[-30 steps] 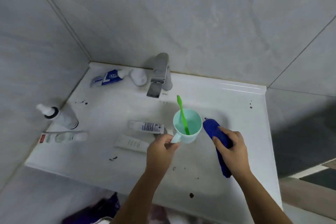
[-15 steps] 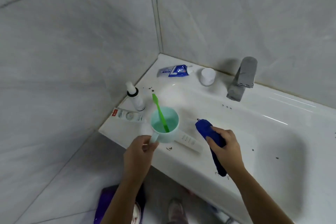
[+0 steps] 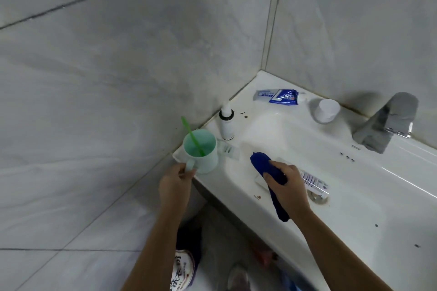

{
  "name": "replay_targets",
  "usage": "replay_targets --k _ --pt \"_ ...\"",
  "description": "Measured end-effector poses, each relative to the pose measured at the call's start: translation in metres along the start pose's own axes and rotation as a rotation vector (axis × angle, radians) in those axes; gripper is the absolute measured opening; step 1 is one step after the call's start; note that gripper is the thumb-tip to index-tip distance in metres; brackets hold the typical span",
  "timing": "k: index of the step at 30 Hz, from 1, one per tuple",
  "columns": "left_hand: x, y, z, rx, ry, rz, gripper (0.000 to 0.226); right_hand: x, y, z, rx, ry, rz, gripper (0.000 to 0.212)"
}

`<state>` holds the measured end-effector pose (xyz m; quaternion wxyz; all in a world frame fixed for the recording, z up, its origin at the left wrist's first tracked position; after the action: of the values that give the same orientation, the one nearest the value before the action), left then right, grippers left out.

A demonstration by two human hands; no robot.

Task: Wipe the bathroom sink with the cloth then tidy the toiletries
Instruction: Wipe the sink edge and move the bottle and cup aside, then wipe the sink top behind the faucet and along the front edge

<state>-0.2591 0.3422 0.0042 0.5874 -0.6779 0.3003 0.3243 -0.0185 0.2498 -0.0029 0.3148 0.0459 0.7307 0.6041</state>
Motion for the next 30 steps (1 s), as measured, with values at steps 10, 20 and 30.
replay_targets --k 10,20,30 --pt "-0.009 0.002 -0.023 0.111 -0.164 0.085 0.030 -0.015 -0.017 -0.019 0.057 -0.031 0.043 0.033" --pt "0.112 -0.143 -0.142 0.772 0.418 -0.057 0.017 -0.143 -0.071 -0.117 0.164 -0.451 0.101 0.032" --pt "0.234 -0.214 -0.269 1.006 0.907 0.003 0.028 -0.265 -0.140 -0.230 0.366 -0.887 -0.133 0.036"
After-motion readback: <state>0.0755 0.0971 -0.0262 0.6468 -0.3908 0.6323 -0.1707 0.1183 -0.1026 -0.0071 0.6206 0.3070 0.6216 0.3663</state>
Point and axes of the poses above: each hand's wrist, its own z-axis towards the middle knuckle, its own x-axis out of the palm, y = z × x, the point moved 2 cm from there along z, towards the middle knuckle, and after that the axes turned 10 degrees about z, right-handed, at the moved point
